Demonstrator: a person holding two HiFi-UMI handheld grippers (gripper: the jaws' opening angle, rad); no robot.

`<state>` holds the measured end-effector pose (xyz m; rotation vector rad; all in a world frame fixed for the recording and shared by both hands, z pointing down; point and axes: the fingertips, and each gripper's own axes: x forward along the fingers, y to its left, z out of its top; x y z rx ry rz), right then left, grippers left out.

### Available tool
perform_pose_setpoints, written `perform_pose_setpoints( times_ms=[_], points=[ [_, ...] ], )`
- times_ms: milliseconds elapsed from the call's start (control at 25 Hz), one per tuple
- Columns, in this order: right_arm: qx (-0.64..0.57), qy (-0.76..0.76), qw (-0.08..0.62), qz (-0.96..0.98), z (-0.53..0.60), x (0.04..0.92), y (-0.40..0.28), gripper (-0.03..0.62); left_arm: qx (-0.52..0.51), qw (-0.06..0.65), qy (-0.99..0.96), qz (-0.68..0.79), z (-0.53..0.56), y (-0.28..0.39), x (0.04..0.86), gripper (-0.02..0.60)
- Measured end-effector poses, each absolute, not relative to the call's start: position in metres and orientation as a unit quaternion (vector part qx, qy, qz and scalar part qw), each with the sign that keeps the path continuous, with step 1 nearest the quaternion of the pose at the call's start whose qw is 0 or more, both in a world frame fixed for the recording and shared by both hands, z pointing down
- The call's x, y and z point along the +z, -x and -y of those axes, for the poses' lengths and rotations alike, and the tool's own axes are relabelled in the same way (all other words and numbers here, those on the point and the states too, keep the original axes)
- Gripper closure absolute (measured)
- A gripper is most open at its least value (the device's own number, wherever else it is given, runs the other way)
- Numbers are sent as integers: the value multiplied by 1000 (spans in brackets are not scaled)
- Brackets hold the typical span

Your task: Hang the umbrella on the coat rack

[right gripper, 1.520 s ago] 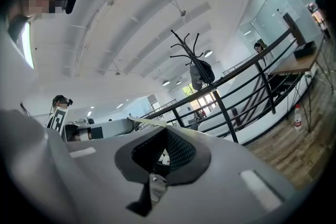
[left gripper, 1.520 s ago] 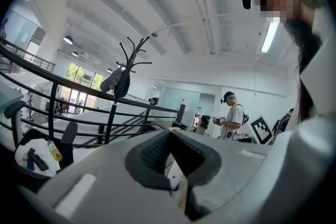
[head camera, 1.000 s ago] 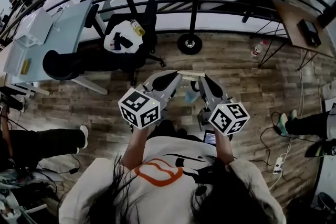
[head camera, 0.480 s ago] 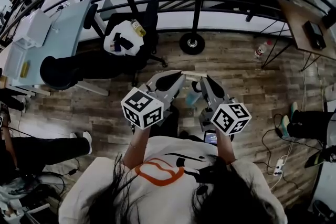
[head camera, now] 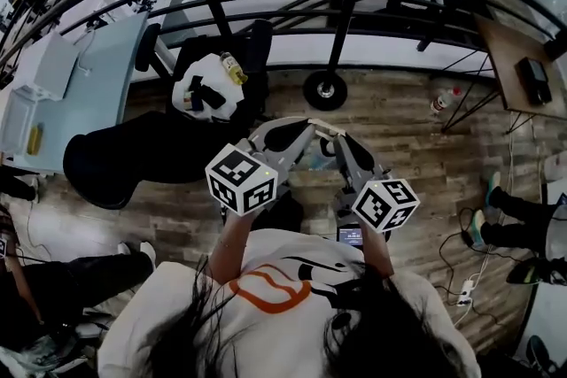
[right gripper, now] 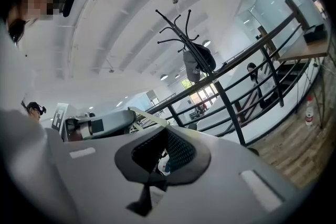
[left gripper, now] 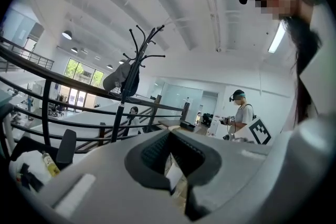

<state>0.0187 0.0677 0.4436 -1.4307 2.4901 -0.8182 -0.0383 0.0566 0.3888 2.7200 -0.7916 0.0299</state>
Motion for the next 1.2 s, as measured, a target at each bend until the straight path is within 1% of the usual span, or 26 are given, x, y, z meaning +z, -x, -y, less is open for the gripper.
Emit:
perform_pose_setpoints(
  times_ms=[320,600,920,1200],
  points=[
    [-282,488,68,-823,21,435,4,574,12,167,-952,258,30,60,380,581],
    [-281,496,64,-819,69,436,19,572,12,168,-956,241,75,73,379,581],
    [-284,502,66,-814,107,439,18,572,14,172,-956,237,111,72,384,581],
    [-287,482,61,-825,141,439,-5,573,16,172,-950,259,151,50,384,581]
  ],
)
